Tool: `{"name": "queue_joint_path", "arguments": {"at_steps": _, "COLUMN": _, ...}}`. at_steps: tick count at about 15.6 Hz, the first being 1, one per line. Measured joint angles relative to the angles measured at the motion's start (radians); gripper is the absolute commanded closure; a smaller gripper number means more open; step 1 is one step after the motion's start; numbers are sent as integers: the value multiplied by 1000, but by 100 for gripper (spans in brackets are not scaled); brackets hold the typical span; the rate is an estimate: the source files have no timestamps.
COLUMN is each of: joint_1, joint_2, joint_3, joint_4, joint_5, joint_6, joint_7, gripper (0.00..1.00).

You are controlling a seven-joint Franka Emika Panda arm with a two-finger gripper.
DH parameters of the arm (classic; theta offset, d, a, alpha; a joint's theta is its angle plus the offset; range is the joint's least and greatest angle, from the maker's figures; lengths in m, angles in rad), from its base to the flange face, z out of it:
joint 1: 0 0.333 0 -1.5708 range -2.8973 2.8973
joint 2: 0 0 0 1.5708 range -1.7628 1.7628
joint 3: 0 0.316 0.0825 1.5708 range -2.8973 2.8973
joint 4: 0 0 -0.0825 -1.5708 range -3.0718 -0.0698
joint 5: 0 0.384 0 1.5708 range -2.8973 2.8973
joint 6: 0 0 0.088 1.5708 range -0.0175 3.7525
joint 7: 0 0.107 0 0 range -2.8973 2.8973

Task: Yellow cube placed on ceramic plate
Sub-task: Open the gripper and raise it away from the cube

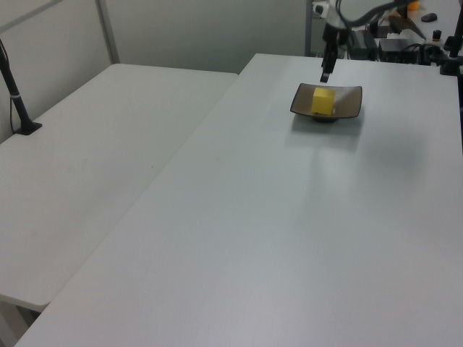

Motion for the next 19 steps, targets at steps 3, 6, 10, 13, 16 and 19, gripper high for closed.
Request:
{"name": "queue_joint_path", "arguments": {"at_steps": 3, "joint_1": 40, "joint_2": -143, "joint_3": -2, "joint_4": 4, "joint_5": 0, "joint_6": -169, "joint_7": 131, "gripper": 0}}
{"name": "queue_joint_path", "arguments": {"at_steps": 6, "joint_1": 112, "joint_2": -269, "joint_3": -38, "joint_4": 2, "joint_5": 0, "joint_6": -327, "joint_7": 223, "gripper": 0}}
{"name": "queue_joint_path", "arguments": {"at_steps": 10, "joint_1": 203, "joint_2": -357, "joint_3": -61, "joint_4": -2, "joint_5": 0, "joint_6": -469, "joint_7": 332, "gripper": 0}}
{"name": "queue_joint_path", "arguments": {"at_steps": 13, "joint_1": 282, "joint_2": -374, "joint_3": -63, "joint_4": -8, "joint_5": 0, "joint_6": -484, "joint_7": 440, "gripper": 0}}
{"name": "queue_joint_path", "arguments": {"at_steps": 16, "joint_1": 343, "joint_2": -374, "joint_3": -63, "joint_4": -26, "joint_5": 0, "joint_6": -484, "joint_7": 490, "gripper": 0}}
{"name": "queue_joint_path", "arguments": {"at_steps": 19, "joint_1": 370, "joint_2": -373, "joint_3": -60, "joint_4": -55, "joint_5": 0, "joint_6": -471, "joint_7": 492, "gripper": 0}}
